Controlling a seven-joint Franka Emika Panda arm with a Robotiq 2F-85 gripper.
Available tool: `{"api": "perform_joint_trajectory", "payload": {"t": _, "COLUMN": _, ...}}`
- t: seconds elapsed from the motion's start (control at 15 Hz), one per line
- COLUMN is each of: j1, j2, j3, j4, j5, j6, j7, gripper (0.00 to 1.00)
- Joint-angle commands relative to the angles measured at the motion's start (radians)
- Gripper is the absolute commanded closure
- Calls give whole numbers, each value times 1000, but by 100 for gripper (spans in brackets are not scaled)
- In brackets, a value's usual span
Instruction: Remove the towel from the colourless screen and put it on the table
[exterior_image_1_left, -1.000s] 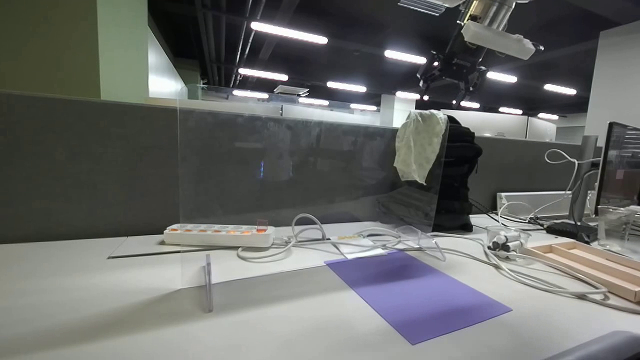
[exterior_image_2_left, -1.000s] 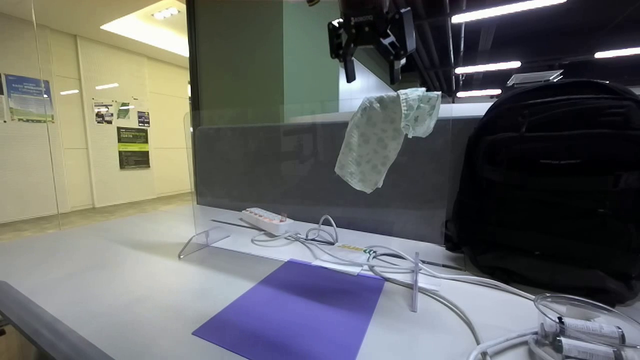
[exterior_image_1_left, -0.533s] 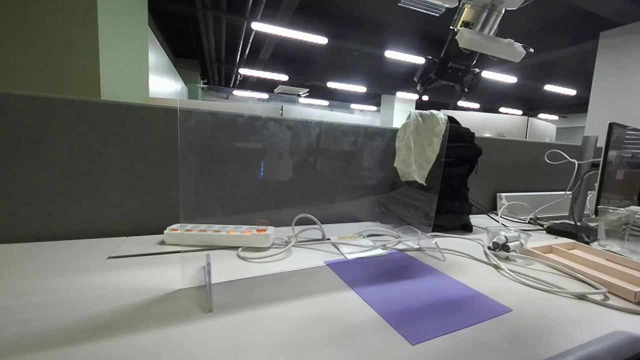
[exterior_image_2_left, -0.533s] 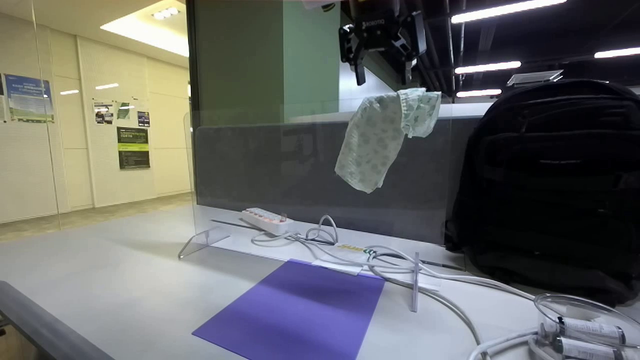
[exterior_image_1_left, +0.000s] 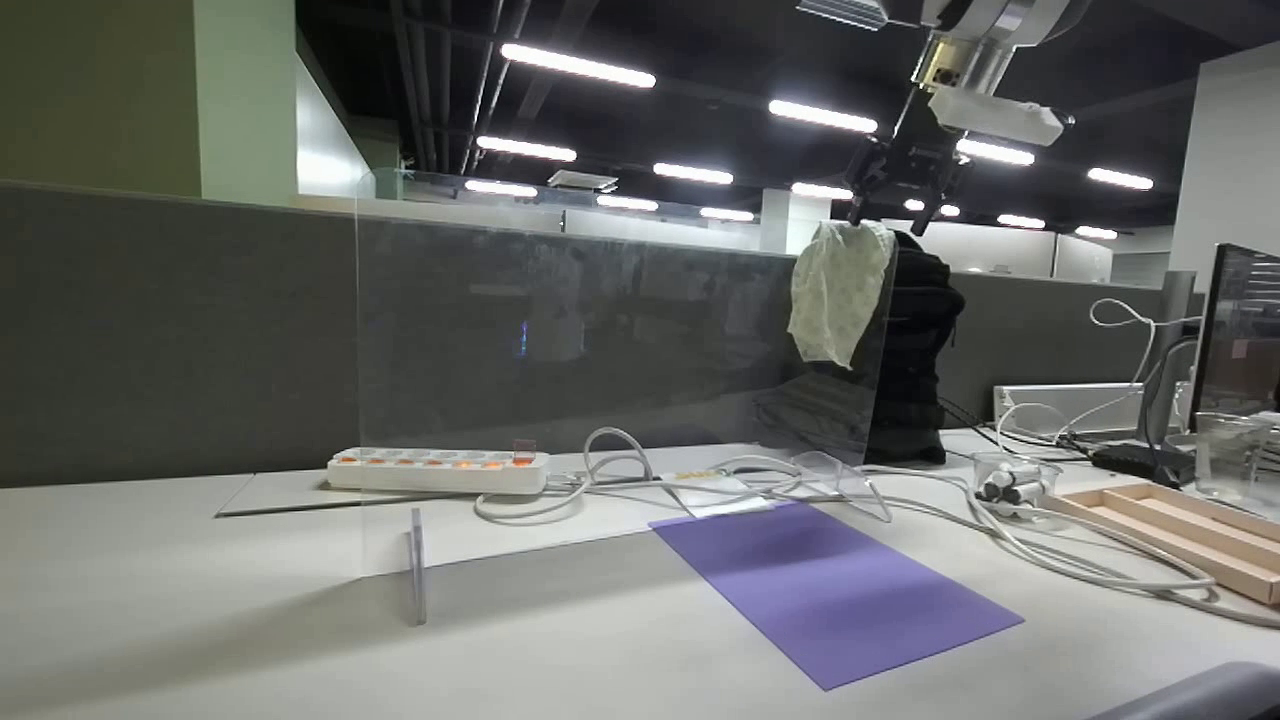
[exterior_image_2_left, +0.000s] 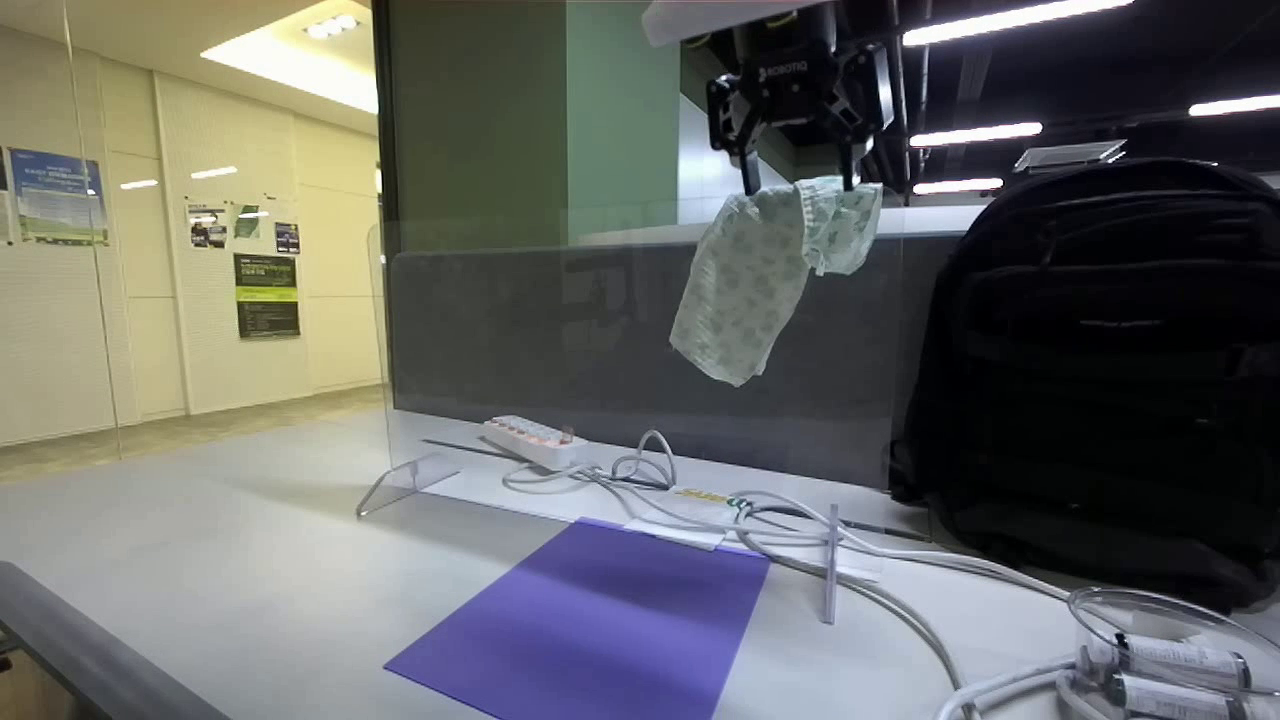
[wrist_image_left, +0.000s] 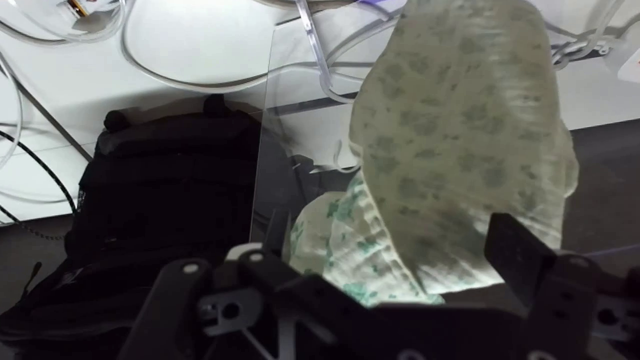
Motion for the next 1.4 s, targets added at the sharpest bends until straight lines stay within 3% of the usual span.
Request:
{"api": "perform_joint_trajectory", "payload": {"t": 0.0, "j1": -8, "j2": 106, "j3": 11, "j4": 77, "j5": 131, "j6": 49, "j7": -155, "gripper": 0}}
{"api": "perform_joint_trajectory", "payload": {"t": 0.13, "j1": 2, "j2": 145, "j3": 7, "j4": 98, "j5": 224, "j6": 82, "j7": -247, "gripper": 0}}
{"api": "perform_joint_trajectory", "payload": {"t": 0.2, "j1": 0, "j2": 143, "j3": 14, "j4": 99, "j5": 265, "j6": 85, "j7": -293, "gripper": 25}}
{"api": "perform_joint_trajectory", "payload": {"t": 0.33, "j1": -4, "j2": 141, "j3": 24, "j4": 106, "j5": 335, "j6": 71, "j7": -368, "gripper": 32}}
{"api": "perform_joint_trajectory", "payload": {"t": 0.8, "j1": -8, "j2": 131, "j3": 23, "j4": 126, "j5": 474, "j6": -8, "j7": -528, "gripper": 82}}
{"api": "perform_joint_trajectory", "payload": {"t": 0.93, "j1": -10, "j2": 130, "j3": 18, "j4": 128, "j5": 465, "j6": -42, "j7": -526, "gripper": 96}}
{"api": "perform_joint_trajectory", "payload": {"t": 1.0, "j1": -12, "j2": 129, "j3": 14, "j4": 129, "j5": 448, "j6": -69, "j7": -514, "gripper": 98}}
{"api": "perform_joint_trajectory", "payload": {"t": 1.07, "j1": -46, "j2": 125, "j3": 42, "j4": 129, "j5": 414, "j6": -100, "j7": -488, "gripper": 100}}
{"api": "perform_joint_trajectory", "payload": {"t": 1.13, "j1": -35, "j2": 88, "j3": 46, "j4": 79, "j5": 352, "j6": -66, "j7": -447, "gripper": 100}}
{"api": "perform_joint_trajectory", "payload": {"t": 1.33, "j1": -35, "j2": 49, "j3": 58, "j4": 32, "j5": 190, "j6": -103, "j7": -367, "gripper": 99}}
